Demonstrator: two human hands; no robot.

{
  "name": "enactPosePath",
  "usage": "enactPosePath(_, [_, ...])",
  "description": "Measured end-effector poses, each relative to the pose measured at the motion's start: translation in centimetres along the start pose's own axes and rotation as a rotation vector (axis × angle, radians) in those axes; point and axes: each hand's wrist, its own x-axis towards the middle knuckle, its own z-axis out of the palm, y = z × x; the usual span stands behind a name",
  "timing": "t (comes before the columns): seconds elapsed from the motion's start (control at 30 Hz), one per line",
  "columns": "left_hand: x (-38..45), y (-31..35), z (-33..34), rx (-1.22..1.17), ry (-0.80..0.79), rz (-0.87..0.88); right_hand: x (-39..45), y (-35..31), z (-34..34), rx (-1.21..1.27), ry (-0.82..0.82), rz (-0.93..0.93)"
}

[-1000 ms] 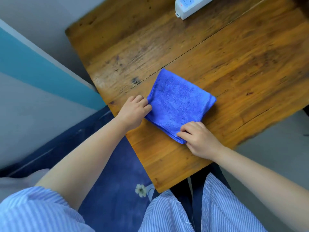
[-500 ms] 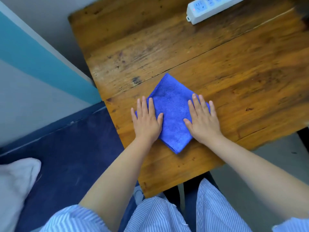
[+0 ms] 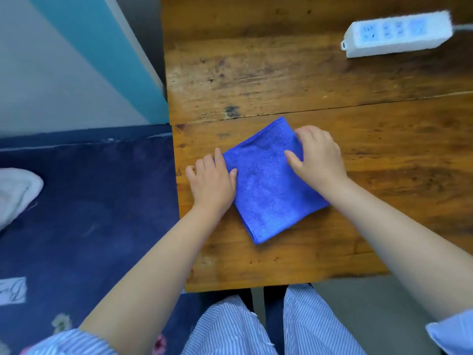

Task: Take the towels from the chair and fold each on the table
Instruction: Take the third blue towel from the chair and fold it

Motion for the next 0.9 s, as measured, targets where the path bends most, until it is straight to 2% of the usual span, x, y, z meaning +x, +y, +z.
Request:
enactPosePath(0.07, [0.6,0.3,-0.2,-0.153,-0.041,-0.09,3.9,-1.1,-0.5,0.063,-0.191,0.087])
enactPosePath(0.1, [0.9,0.3,-0.3,-0.304,-0.062,-0.151,5.4,-1.6,-0.5,0.102,-0.267,0.115])
enactPosePath(0.2, [1.3,-0.1,-0.7,-0.67,-0.078,-0.272,7.0,-1.8,-0.2,0.236,-0.395,0.176])
enactPosePath(0.4, [-1.6,-1.2,-1.7,-0.824,-0.091,-0.3,4.9,-1.7,-1.9,0.628,-0.504,0.199])
enactPosePath(0.53, [-6.8,-2.8,-2.6,-1.068,0.035,-0.346,3.1,-3.9,-4.0,0.638,-0.552,-0.032])
enactPosePath(0.67, [-14.0,-4.9,-3.0,-1.156,0.211,-0.456,-1.0,-7.9,-5.7,0.57,-0.676,-0.317])
enactPosePath(0.77, [-21.9,-7.4,-2.1,-1.169,0.332,-0.568,-6.8,-12.2,-5.9,0.541,-0.757,-0.544])
enactPosePath(0.8, [-22.2,-7.6,-1.9,-1.151,0.342,-0.574,-7.1,-12.6,-6.0,0.543,-0.763,-0.565])
enactPosePath(0.9, [-30.9,-10.0,0.0,-1.027,0.487,-0.692,-13.9,-16.2,-5.2,0.511,-0.814,-0.769])
